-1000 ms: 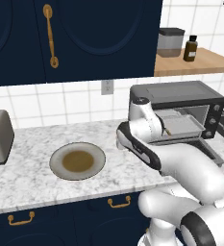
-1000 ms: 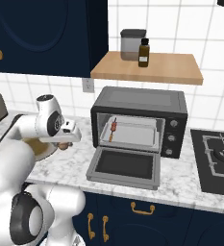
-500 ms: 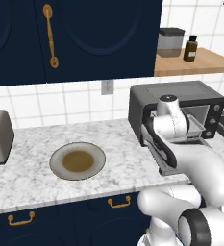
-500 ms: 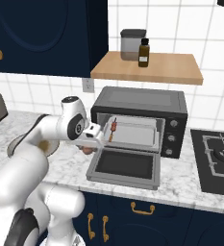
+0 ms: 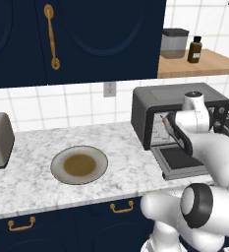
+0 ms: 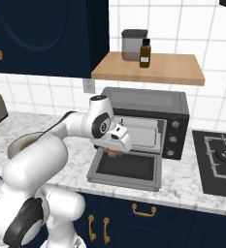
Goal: Pick up the kebab skewer and baguette bread, and place them inside the toaster oven. Close the toaster oven door and start by setting the timer.
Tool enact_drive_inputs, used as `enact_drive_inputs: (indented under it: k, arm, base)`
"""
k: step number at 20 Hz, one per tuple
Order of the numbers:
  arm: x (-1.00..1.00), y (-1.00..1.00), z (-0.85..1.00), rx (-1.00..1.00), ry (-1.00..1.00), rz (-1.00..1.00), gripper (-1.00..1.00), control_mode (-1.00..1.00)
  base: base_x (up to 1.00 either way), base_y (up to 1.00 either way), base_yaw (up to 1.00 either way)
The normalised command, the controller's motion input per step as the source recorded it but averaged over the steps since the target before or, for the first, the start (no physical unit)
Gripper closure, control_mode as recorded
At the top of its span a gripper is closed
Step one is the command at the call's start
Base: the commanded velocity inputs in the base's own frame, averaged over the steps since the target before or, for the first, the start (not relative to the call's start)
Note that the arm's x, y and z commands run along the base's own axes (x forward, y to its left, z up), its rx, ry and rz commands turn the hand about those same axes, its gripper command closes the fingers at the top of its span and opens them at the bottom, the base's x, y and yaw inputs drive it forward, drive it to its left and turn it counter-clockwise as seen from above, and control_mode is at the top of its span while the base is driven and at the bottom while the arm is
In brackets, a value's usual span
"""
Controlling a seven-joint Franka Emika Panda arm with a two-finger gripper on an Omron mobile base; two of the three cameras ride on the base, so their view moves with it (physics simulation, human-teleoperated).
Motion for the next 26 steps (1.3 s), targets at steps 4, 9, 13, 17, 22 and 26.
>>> enact_drive_inputs:
  k: [4, 9, 13, 17, 22, 26]
  arm:
    - [0.24, -0.40, 0.00, -0.01, 0.00, -0.08, 1.00, -1.00]
    - [0.12, -0.12, 0.06, -0.01, 0.00, -0.05, 1.00, -1.00]
    - [0.01, -0.07, 0.03, 0.00, 0.00, -0.04, 1.00, -1.00]
    - [0.12, -0.13, 0.00, 0.00, 0.00, -0.01, 1.00, -1.00]
    - [0.20, 0.00, 0.00, 0.00, -0.03, 0.00, 1.00, -1.00]
    - [0.28, -0.04, 0.00, 0.00, 0.00, 0.00, 1.00, -1.00]
  base:
    - [0.00, 0.00, 0.00]
    - [0.00, 0.00, 0.00]
    - [0.00, 0.00, 0.00]
    - [0.00, 0.00, 0.00]
    - [0.00, 0.00, 0.00]
    - [0.00, 0.00, 0.00]
